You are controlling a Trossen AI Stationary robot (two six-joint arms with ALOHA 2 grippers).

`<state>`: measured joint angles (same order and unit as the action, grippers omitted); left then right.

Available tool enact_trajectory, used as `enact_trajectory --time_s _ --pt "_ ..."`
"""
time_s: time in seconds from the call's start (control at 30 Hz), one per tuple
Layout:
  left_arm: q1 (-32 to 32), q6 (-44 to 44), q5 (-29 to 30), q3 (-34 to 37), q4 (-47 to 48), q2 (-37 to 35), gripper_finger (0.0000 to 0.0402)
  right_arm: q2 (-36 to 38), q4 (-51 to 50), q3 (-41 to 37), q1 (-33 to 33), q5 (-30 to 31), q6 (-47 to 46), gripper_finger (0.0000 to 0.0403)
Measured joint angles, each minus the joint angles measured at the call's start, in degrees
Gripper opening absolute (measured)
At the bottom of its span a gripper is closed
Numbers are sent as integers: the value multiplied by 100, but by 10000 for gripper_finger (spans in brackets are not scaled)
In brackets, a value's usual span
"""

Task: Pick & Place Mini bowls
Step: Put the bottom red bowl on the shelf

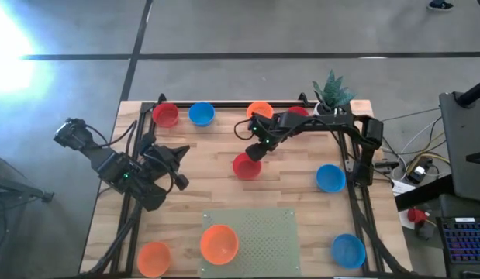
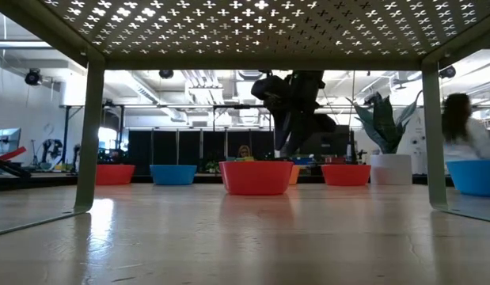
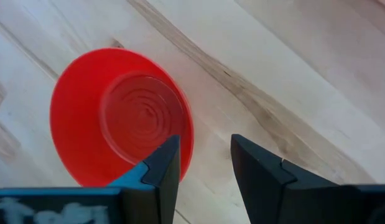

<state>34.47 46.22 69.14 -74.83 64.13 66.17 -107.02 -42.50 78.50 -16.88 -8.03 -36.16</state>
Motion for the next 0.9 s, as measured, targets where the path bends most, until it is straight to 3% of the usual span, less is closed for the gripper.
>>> enact_trajectory --time_s 0.9 --pt "-1 -16 -68 4 2 0 0 0 1302 -935 125 -90 -225 141"
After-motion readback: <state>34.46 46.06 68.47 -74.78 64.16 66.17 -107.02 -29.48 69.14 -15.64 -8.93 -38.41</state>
